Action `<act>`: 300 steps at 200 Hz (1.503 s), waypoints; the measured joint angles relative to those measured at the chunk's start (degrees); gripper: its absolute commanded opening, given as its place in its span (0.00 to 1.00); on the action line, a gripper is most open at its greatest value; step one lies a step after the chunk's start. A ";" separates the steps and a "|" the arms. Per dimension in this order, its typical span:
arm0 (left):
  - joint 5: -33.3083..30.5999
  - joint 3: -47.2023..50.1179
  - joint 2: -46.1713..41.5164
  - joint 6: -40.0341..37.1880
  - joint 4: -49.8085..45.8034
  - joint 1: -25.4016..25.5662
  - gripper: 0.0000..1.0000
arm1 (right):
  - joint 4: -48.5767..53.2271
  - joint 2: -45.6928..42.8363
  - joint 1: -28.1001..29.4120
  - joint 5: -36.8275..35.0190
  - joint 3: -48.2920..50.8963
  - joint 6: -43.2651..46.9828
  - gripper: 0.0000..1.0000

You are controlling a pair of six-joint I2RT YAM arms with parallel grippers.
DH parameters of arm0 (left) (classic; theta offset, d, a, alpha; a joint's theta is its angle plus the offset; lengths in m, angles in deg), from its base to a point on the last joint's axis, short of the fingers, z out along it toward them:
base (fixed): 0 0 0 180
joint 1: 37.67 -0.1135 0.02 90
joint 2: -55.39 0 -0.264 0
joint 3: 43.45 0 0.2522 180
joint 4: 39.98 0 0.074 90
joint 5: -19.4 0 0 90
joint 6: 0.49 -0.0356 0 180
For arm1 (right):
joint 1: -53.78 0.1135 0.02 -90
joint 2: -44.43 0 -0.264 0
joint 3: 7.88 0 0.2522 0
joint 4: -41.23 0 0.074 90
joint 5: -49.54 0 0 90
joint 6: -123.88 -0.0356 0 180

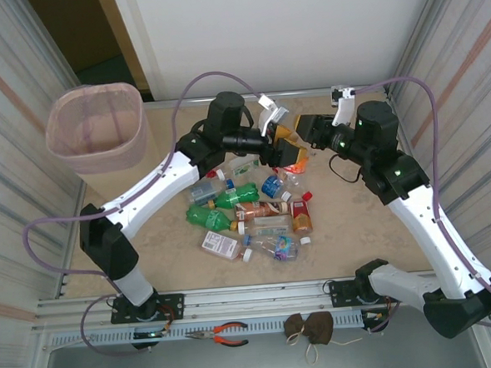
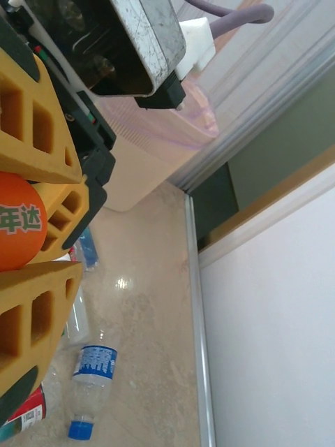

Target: Put the plastic bottles in the bin

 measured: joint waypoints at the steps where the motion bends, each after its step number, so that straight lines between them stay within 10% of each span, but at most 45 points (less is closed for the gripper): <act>1: -0.02 -0.07 0.04 -0.02 -0.04 0.04 0.67 | -0.02 0.00 0.02 0.00 0.00 0.00 0.24; 72: -0.96 -1.75 0.20 -2.86 -3.80 0.17 0.51 | -0.02 -0.02 0.66 -0.22 0.00 0.00 0.25; 128: -2.23 -2.75 0.20 -5.27 -5.95 0.81 0.49 | 0.26 -0.04 0.96 -1.14 -0.04 -0.28 0.68; 179: -5.84 -3.80 -0.98 -7.45 -10.51 -1.11 0.47 | 2.99 -2.84 0.96 -5.90 -0.46 1.40 0.77; 300: -16.20 -18.80 -8.33 -15.52 -34.16 -31.04 0.48 | 6.95 -7.43 -1.68 -10.36 -1.81 3.32 0.78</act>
